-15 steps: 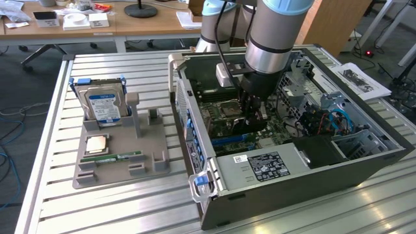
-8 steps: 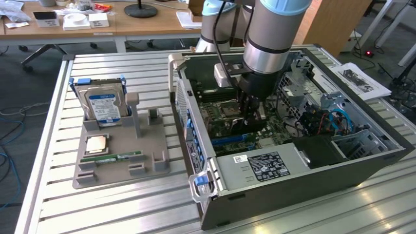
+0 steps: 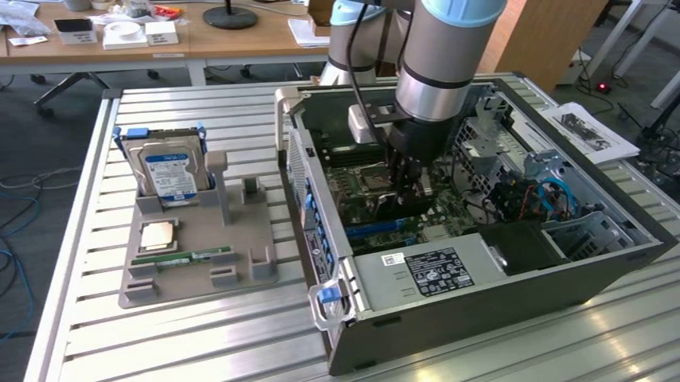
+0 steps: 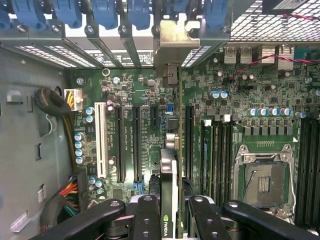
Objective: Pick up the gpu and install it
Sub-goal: 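Insert the gpu into the slot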
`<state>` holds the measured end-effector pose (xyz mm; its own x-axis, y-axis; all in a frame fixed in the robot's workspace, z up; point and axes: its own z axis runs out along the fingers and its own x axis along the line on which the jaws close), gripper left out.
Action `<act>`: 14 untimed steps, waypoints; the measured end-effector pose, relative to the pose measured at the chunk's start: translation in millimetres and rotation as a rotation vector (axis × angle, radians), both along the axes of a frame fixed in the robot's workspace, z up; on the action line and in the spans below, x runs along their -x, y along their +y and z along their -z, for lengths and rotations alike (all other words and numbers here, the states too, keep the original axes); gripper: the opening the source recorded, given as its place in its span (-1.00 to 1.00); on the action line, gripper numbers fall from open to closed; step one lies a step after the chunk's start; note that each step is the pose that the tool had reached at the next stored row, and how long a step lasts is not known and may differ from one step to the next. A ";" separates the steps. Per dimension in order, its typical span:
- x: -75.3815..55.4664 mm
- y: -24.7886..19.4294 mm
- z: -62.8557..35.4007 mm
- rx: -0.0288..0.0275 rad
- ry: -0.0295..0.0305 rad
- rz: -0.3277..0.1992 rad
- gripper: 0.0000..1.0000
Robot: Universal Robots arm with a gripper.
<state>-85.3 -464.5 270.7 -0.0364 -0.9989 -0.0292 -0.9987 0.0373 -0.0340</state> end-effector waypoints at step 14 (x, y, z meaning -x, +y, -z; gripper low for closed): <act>4.0 0.2 1.4 -0.0002 -0.0001 0.000 -0.47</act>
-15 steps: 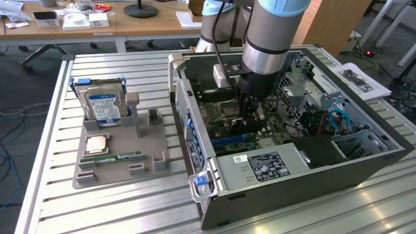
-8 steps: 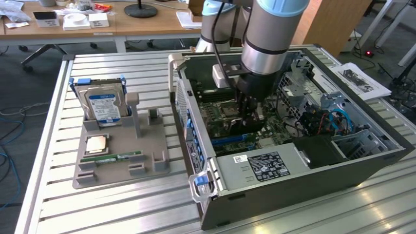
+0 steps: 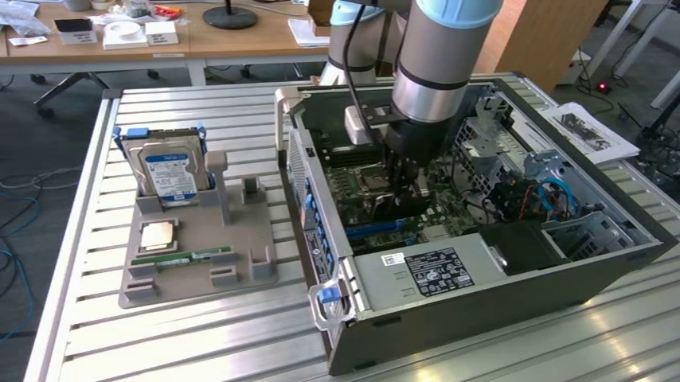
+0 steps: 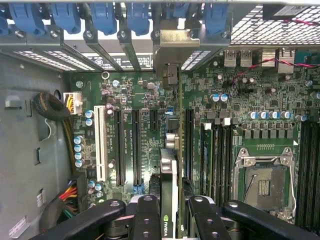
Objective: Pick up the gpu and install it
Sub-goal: 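Insert the gpu into the slot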
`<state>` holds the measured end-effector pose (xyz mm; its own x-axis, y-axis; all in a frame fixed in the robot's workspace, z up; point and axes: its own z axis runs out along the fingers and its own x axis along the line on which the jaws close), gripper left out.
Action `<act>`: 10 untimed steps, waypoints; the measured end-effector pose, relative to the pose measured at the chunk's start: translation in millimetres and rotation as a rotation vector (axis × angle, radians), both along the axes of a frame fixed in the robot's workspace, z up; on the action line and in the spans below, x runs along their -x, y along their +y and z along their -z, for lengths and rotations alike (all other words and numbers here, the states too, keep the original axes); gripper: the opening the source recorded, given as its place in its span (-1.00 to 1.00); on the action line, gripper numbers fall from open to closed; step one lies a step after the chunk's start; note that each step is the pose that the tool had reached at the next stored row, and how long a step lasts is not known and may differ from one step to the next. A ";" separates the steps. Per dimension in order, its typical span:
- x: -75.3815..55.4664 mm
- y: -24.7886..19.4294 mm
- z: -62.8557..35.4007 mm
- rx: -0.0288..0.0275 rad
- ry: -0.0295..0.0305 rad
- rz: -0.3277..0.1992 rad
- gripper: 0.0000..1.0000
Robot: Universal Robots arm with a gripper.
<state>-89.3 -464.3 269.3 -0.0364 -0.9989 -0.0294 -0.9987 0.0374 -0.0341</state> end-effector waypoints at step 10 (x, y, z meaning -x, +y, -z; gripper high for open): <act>3.0 -0.1 0.5 0.0002 0.0000 0.000 -0.47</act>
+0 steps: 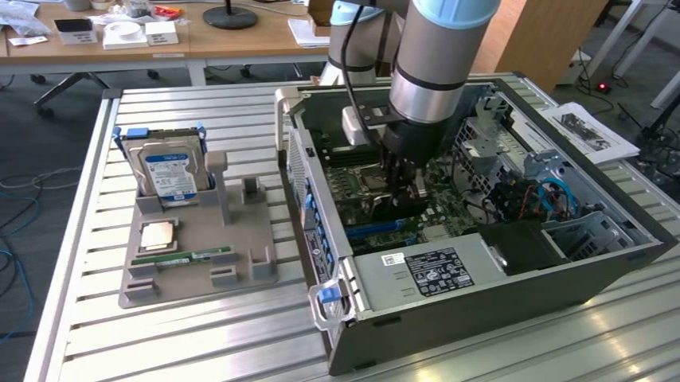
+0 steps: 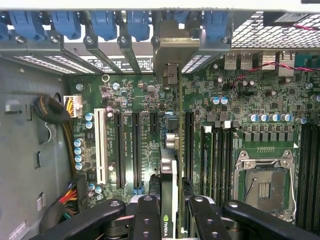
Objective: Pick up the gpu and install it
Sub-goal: 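Insert the gpu into the slot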
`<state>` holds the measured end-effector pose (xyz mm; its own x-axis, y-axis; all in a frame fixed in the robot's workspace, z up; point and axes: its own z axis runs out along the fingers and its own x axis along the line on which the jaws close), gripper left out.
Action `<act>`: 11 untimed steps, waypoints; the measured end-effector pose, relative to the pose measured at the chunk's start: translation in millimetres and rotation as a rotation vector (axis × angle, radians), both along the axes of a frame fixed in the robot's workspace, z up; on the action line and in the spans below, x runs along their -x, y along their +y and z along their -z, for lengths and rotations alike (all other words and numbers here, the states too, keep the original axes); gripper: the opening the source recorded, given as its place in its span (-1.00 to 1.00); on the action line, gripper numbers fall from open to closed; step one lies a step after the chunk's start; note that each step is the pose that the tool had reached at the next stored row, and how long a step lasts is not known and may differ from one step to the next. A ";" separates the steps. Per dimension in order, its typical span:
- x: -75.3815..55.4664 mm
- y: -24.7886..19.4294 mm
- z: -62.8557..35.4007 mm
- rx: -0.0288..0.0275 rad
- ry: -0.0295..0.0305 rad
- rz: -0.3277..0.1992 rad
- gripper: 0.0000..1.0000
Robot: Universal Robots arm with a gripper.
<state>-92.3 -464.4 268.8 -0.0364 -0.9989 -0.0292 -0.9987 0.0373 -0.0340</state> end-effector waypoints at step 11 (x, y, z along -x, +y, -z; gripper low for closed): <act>3.0 0.0 4.8 0.0000 0.0000 0.000 -0.47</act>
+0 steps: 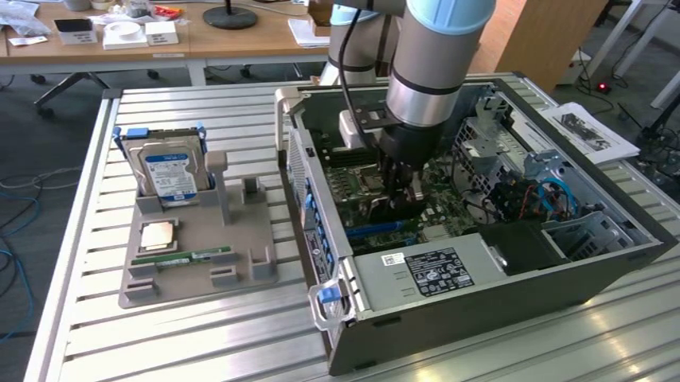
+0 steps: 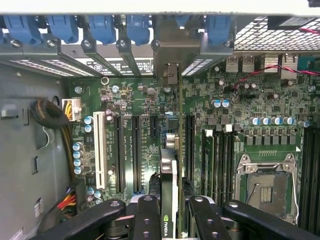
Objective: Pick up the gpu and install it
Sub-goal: 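Insert the gpu into the slot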
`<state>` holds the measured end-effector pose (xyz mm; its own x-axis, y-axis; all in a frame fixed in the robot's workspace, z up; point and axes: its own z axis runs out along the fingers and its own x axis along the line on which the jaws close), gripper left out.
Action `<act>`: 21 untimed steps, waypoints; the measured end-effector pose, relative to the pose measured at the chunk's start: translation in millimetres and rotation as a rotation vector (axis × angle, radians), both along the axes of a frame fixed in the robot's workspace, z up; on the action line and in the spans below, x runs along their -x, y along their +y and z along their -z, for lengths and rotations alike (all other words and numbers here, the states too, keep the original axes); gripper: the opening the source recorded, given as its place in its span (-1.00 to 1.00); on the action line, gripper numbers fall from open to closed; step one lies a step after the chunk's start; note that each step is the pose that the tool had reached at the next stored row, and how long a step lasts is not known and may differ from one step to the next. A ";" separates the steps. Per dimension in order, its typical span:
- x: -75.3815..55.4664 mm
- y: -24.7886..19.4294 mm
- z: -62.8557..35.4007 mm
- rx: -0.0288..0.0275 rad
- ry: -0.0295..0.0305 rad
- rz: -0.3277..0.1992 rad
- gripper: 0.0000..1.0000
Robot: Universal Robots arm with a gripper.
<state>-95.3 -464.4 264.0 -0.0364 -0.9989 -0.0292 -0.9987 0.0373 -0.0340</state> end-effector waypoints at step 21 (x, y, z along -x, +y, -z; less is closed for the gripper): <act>0.4 0.0 9.1 -0.0001 0.0000 0.000 -0.47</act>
